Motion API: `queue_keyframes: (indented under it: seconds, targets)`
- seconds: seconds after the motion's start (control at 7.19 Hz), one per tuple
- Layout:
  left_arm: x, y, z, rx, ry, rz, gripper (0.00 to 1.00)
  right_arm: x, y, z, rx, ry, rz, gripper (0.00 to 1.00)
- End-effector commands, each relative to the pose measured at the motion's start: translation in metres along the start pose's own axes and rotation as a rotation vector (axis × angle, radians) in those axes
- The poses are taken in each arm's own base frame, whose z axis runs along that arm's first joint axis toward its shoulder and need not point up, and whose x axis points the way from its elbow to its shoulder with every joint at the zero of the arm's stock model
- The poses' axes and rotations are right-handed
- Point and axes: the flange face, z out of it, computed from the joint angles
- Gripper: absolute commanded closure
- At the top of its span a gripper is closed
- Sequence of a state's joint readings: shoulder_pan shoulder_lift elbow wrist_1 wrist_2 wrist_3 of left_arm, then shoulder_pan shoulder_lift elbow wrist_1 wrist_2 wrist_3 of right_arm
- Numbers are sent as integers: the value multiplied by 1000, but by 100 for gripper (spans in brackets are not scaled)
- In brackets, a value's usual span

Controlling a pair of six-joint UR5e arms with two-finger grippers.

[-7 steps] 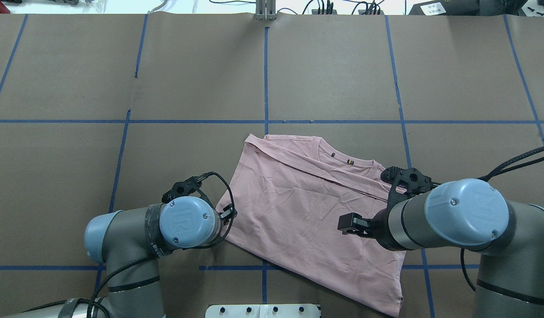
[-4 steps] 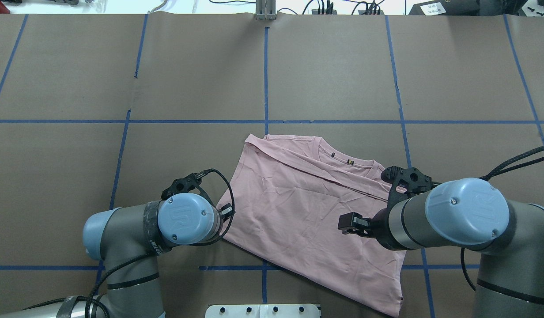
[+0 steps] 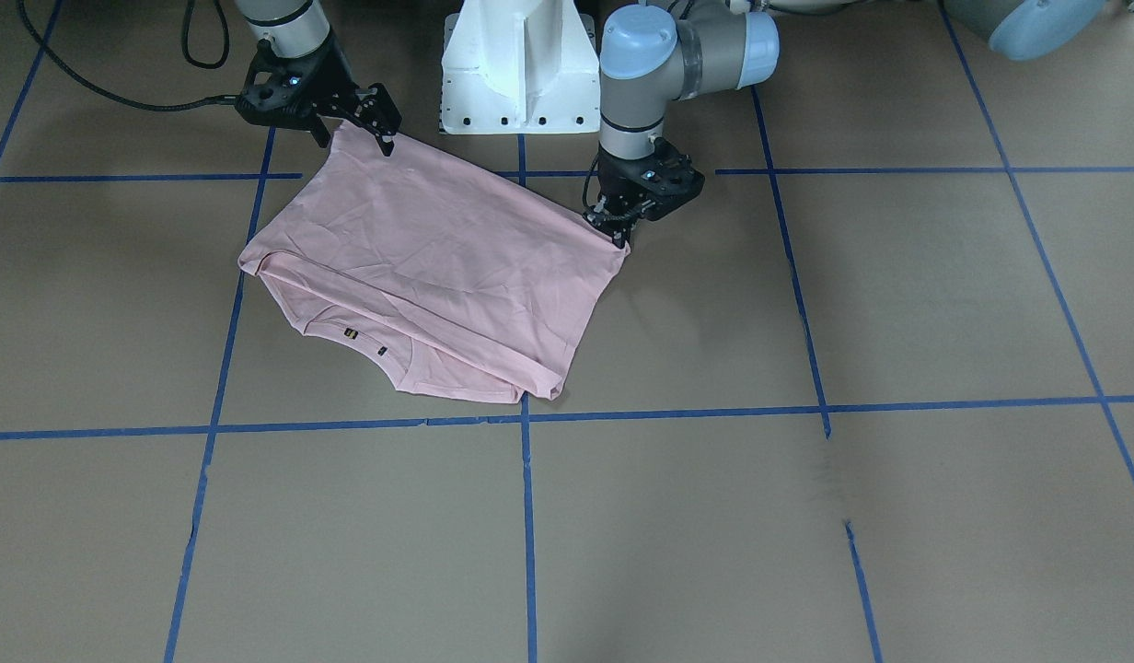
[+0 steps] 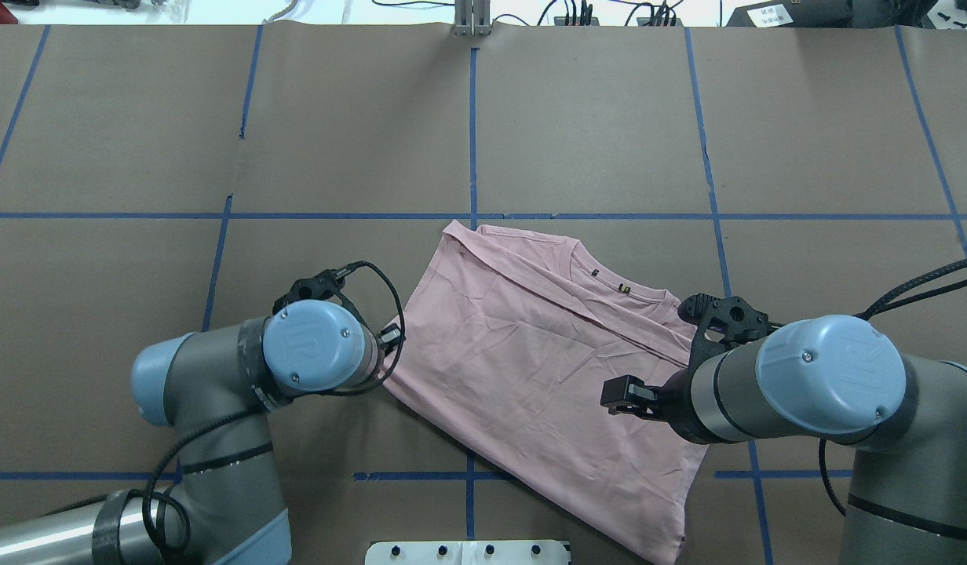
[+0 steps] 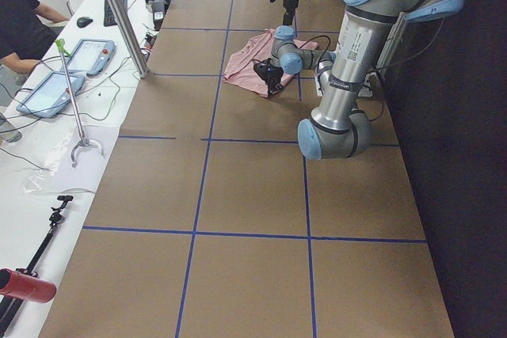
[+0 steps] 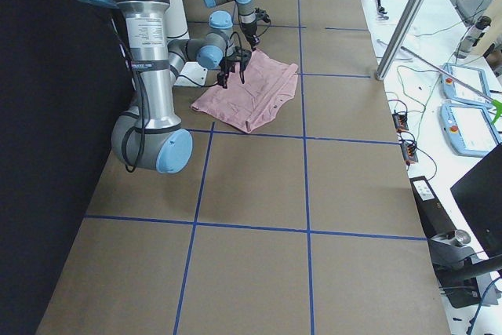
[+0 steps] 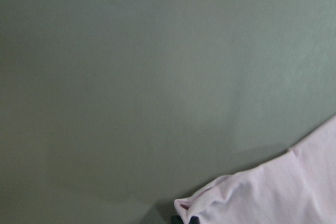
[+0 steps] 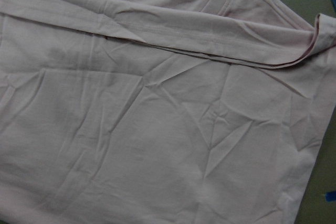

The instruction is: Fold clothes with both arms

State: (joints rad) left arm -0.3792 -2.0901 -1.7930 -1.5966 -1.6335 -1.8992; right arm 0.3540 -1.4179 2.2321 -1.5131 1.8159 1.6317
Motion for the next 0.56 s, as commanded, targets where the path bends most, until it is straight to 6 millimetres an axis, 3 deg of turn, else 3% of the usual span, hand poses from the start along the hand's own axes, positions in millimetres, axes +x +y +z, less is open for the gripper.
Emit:
queue_keyframes:
  seconds: [0.0,0.28,0.42]
  targets:
    - [15,-81,18,100,6,-22,100,0,0,-1,4,-1,0,0]
    - [46,-151,41,200,50,16,100,1,-6,-2,18,-2,4,0]
    - [71,-177,30,230,66,46,100,1,-10,-4,23,-4,6,0]
